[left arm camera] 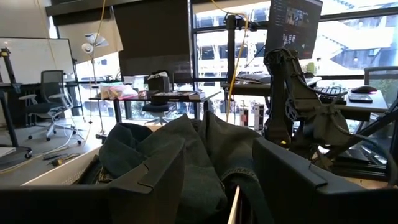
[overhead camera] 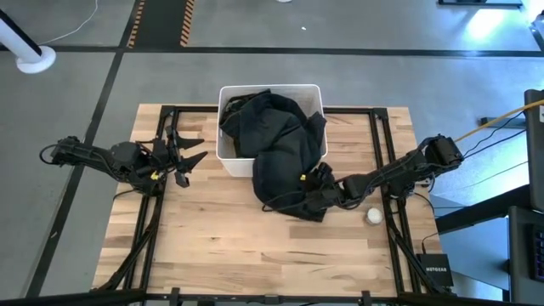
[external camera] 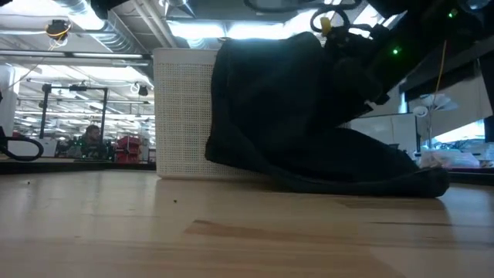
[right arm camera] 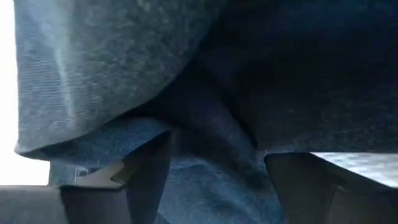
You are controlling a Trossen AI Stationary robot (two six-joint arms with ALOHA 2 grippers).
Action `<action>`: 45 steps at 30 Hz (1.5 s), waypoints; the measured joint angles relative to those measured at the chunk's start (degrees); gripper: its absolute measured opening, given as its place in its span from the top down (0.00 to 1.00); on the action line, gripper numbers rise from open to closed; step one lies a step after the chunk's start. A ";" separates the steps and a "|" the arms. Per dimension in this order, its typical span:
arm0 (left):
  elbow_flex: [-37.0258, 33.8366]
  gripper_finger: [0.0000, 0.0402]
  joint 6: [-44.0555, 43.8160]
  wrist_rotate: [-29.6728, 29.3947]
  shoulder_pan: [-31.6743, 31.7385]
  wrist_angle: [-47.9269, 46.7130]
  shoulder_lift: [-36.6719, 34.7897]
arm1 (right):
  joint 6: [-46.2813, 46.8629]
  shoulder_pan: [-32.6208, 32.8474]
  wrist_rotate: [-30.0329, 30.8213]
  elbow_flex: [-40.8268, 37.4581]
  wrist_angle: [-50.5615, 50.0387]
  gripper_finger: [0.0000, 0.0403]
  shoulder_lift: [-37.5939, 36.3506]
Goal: Sort clothes
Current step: Put the blue pants into the white bin
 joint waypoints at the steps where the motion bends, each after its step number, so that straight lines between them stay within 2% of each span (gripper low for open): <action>1: 0.00 0.55 -0.01 0.00 -0.01 0.00 0.00 | -0.01 0.00 -1.10 0.00 0.97 0.34 0.00; 3: 0.00 0.55 -0.02 -0.01 -0.01 0.00 0.00 | -0.48 0.00 -3.06 0.00 3.48 0.38 0.00; 6: 0.00 0.55 -0.03 -0.02 -0.01 0.16 0.00 | -2.40 0.00 -4.88 0.03 8.61 0.50 0.00; 12: 0.00 0.55 -0.22 -0.01 -0.02 0.24 0.00 | -7.62 0.02 -8.39 2.34 14.15 0.91 0.07; 13: 0.00 0.55 -0.22 -0.02 -0.01 0.27 0.00 | -8.78 0.03 -8.92 2.90 15.16 0.95 0.07; 18: 0.00 0.55 -0.24 -0.02 -0.02 0.28 0.00 | -13.43 0.11 -10.08 7.03 19.14 0.92 0.11; 24: 0.00 0.55 -0.24 -0.02 -0.01 0.28 0.00 | -20.24 0.09 -9.87 14.34 19.35 0.98 0.11; 29: 0.00 0.55 -0.24 0.00 0.00 0.28 0.00 | -25.82 -0.54 -4.73 21.86 19.33 0.96 0.11; 37: 0.00 0.55 -0.17 0.00 -0.02 0.28 0.00 | -37.77 -5.47 0.00 34.16 18.91 0.98 0.11; 41: 0.00 0.55 -0.13 -0.01 -0.01 0.31 0.00 | -44.84 -9.14 3.76 39.46 18.76 0.98 0.11; 45: 0.00 0.55 -0.07 0.00 0.00 0.28 0.00 | -49.15 -13.89 4.56 44.29 18.68 0.98 0.11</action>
